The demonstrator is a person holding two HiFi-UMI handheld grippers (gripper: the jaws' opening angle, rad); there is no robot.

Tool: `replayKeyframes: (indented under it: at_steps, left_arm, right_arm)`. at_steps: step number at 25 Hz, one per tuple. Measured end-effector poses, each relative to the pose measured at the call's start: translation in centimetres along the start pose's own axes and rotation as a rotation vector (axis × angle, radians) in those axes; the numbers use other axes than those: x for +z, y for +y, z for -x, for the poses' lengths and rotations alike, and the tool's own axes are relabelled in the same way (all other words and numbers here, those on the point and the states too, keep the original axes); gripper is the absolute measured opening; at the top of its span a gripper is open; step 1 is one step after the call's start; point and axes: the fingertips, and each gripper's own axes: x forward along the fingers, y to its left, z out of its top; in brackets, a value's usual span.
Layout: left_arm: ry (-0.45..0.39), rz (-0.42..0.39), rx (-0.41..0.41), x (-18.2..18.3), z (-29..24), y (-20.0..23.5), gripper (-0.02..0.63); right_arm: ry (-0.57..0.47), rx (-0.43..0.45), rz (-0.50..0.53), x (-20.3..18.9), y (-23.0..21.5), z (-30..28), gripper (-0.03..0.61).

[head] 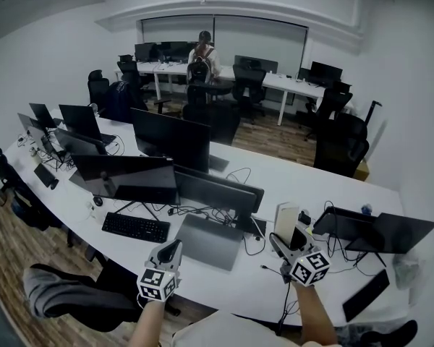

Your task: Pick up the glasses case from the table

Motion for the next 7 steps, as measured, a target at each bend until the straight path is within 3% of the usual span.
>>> replayKeyframes:
  at_steps: [7]
  left_arm:
    - [0.002, 0.003, -0.001, -0.27, 0.18, 0.36, 0.012]
  right_arm:
    - [-0.004, 0.001, -0.003, -0.11, 0.35, -0.09, 0.310]
